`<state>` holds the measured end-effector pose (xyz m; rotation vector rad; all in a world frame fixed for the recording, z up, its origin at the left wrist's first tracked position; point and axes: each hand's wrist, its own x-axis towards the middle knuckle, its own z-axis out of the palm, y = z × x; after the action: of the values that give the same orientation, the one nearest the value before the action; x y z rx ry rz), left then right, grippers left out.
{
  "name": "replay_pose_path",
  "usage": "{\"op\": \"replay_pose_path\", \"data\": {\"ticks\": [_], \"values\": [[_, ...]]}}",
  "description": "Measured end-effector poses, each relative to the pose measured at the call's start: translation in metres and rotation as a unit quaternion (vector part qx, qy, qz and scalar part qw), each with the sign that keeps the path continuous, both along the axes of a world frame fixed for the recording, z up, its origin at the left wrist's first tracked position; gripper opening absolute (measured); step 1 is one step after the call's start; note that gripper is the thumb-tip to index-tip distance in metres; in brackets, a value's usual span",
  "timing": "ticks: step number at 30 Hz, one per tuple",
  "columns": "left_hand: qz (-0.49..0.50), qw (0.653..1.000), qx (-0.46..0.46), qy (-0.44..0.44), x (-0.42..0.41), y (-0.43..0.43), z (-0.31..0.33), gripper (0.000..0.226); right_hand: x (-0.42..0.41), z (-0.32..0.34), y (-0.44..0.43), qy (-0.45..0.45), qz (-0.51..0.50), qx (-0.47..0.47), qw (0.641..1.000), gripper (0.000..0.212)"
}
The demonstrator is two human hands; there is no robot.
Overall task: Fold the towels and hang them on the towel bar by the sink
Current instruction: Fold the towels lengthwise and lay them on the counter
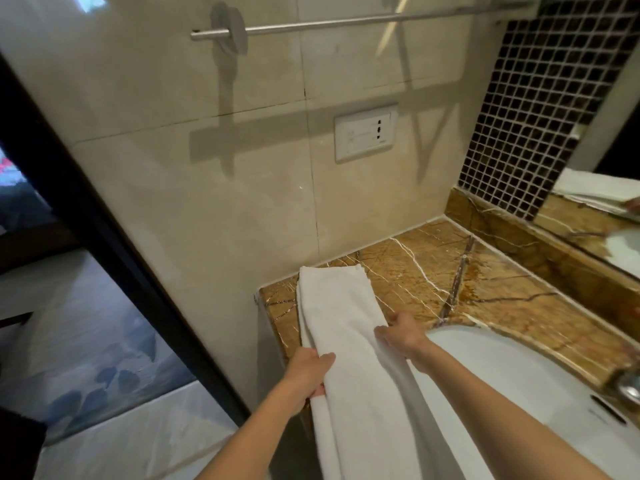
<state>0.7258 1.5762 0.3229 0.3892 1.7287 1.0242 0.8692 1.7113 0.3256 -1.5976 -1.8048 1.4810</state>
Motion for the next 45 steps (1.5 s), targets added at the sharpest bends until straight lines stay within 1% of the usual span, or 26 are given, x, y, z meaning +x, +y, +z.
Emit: {"op": "replay_pose_path", "data": {"ticks": [3, 6, 8, 10, 14, 17, 20, 23, 24, 27, 30, 33, 36, 39, 42, 45], "values": [[-0.011, 1.0, 0.002, -0.014, 0.019, -0.017, -0.001, 0.02, 0.031, 0.002, -0.028, -0.008, -0.006, -0.023, 1.0, 0.009], [-0.013, 0.999, 0.004, -0.041, 0.037, -0.038, -0.002, 0.015, 0.06, 0.0, -0.054, -0.039, -0.011, -0.051, 0.998, 0.024], [-0.023, 0.999, -0.005, -0.037, 0.046, -0.051, -0.003, 0.016, 0.074, -0.001, -0.071, -0.064, -0.005, -0.062, 0.996, 0.029], [-0.031, 0.999, -0.014, -0.038, 0.054, -0.06, -0.003, 0.02, 0.085, -0.002, -0.084, -0.085, -0.006, -0.06, 0.995, 0.028], [-0.041, 0.998, -0.025, -0.05, 0.068, -0.078, 0.002, 0.017, 0.099, -0.001, -0.103, -0.107, -0.015, -0.06, 0.992, 0.02], [-0.055, 0.997, -0.028, -0.056, 0.074, -0.088, 0.001, 0.019, 0.105, -0.001, -0.114, -0.12, -0.008, -0.065, 0.991, 0.02], [-0.033, 0.998, -0.03, -0.051, 0.078, -0.095, -0.001, 0.021, 0.112, -0.004, -0.123, -0.118, 0.002, -0.065, 0.991, 0.023], [-0.021, 0.998, -0.026, -0.044, 0.083, -0.103, 0.0, 0.026, 0.117, -0.007, -0.133, -0.102, -0.005, -0.052, 0.993, 0.016], [-0.016, 0.999, -0.024, -0.04, 0.084, -0.105, 0.001, 0.027, 0.118, -0.006, -0.135, -0.089, -0.009, -0.049, 0.995, 0.017], [0.0, 1.0, -0.015, -0.026, 0.086, -0.111, 0.003, 0.028, 0.119, -0.001, -0.142, -0.058, -0.012, -0.044, 0.997, 0.03], [0.007, 1.0, -0.014, -0.013, 0.087, -0.118, 0.007, 0.028, 0.122, 0.004, -0.149, -0.033, -0.011, -0.059, 0.998, 0.031], [-0.013, 0.999, -0.027, -0.009, 0.089, -0.126, 0.011, 0.029, 0.128, 0.005, -0.156, -0.023, -0.005, -0.081, 0.996, 0.03], [-0.072, 0.996, -0.052, -0.03, 0.093, -0.137, 0.012, 0.031, 0.135, -0.001, -0.161, -0.029, 0.003, -0.102, 0.994, 0.028], [-0.125, 0.989, -0.078, -0.024, 0.101, -0.146, 0.01, 0.03, 0.143, -0.009, -0.165, -0.05, 0.017, -0.11, 0.992, 0.028], [-0.13, 0.988, -0.087, -0.008, 0.107, -0.152, 0.006, 0.029, 0.146, -0.016, -0.168, -0.078, 0.024, -0.1, 0.992, 0.029], [-0.115, 0.99, -0.075, -0.001, 0.109, -0.157, 0.006, 0.027, 0.147, -0.019, -0.169, -0.075, 0.025, -0.081, 0.994, 0.032]]}}
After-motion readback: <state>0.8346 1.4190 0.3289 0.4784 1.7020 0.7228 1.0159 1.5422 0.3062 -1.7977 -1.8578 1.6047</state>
